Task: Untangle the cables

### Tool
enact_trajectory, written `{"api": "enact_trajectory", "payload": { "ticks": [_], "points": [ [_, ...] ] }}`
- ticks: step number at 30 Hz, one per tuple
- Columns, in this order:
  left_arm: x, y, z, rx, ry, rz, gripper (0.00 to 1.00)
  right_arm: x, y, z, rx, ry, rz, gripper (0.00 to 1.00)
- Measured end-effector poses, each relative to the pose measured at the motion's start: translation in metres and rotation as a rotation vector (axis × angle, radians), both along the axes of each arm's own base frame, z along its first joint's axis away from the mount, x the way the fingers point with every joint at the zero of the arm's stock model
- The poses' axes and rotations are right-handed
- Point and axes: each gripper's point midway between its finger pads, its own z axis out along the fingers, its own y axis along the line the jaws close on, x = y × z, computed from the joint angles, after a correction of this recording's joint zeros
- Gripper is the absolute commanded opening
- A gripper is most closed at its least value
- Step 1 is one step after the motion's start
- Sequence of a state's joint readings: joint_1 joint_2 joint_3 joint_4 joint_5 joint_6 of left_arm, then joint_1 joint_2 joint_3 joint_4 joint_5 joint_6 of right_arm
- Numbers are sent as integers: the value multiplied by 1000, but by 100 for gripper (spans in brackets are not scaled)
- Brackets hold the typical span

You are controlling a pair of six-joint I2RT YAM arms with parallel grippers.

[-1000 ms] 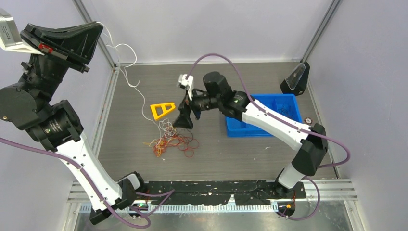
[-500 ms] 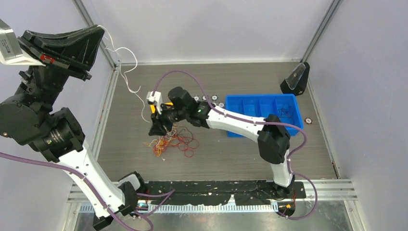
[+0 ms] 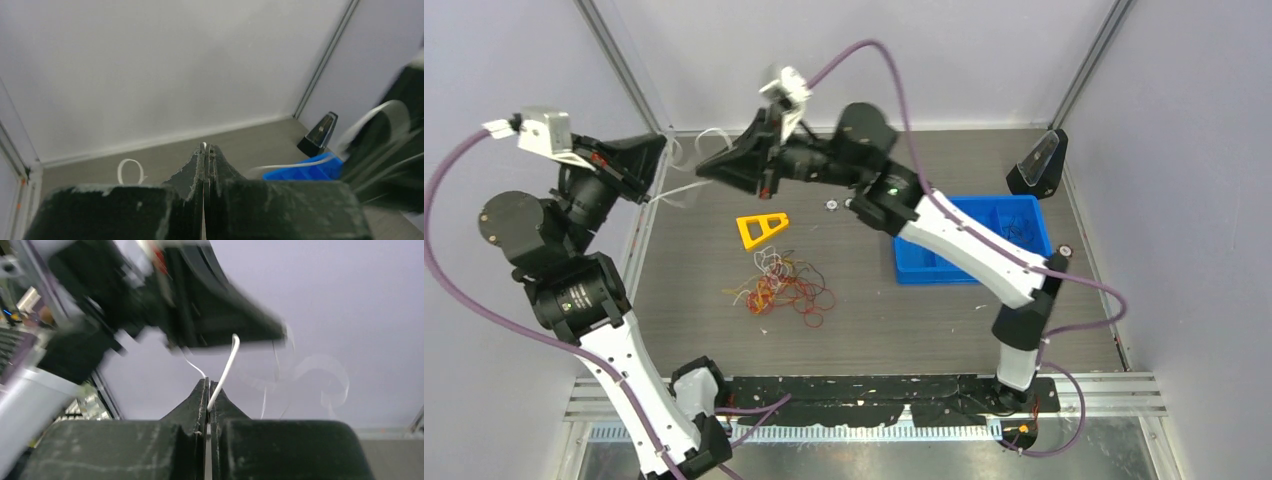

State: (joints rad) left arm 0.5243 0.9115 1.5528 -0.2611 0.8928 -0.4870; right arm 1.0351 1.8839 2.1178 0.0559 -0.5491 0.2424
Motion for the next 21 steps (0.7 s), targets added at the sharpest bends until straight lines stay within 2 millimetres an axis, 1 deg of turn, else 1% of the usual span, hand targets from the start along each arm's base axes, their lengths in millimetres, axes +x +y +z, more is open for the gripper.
{"api": "enact_trajectory", "payload": {
  "ticks": [1, 2, 3, 5, 6, 8, 9, 11, 13, 15, 16, 17, 18, 19, 20, 21],
  "points": [
    [4, 2, -16, -10, 36, -4, 0, -4, -16, 24, 55, -13, -5, 6],
    [6, 2, -31, -20, 70, -14, 0, -8, -28, 40, 91, -23, -6, 5],
    [8, 1, -47, -32, 106, -34, 0, -12, -45, 54, 131, -28, -9, 6],
    [7, -6, -70, -52, 166, -95, 0, -12, -61, 59, 150, -18, -18, 5],
    [6, -10, -79, -59, 188, -126, 0, -9, -67, 56, 148, -5, -23, 5],
    [2, -22, -102, -87, 249, -210, 0, 1, -70, 36, 117, 36, -35, 5],
    [-1, -30, -113, -99, 276, -251, 0, 11, -69, 16, 80, 67, -43, 5],
    [-11, -50, -135, -121, 329, -349, 0, 22, -65, -22, 5, 123, -47, 6],
    [-25, -73, -149, -129, 368, -451, 0, 31, -63, -71, -96, 185, -46, 9],
    [-38, -94, -158, -123, 396, -557, 0, 33, -64, -111, -177, 226, -39, 16],
    [-46, -107, -162, -115, 412, -623, 0, 30, -66, -131, -221, 247, -30, 26],
    [-52, -114, -164, -109, 419, -661, 0, 25, -69, -149, -263, 265, -18, 31],
    [-58, -122, -165, -101, 425, -706, 0, 20, -73, -161, -292, 274, -6, 39],
    [-63, -128, -165, -94, 428, -742, 0, 14, -77, -170, -316, 279, 8, 42],
    [-66, -131, -165, -90, 429, -760, 0, 8, -81, -173, -327, 277, 21, 48],
    [-66, -133, -165, -89, 431, -768, 0, 3, -85, -172, -329, 268, 33, 50]
  ]
}}
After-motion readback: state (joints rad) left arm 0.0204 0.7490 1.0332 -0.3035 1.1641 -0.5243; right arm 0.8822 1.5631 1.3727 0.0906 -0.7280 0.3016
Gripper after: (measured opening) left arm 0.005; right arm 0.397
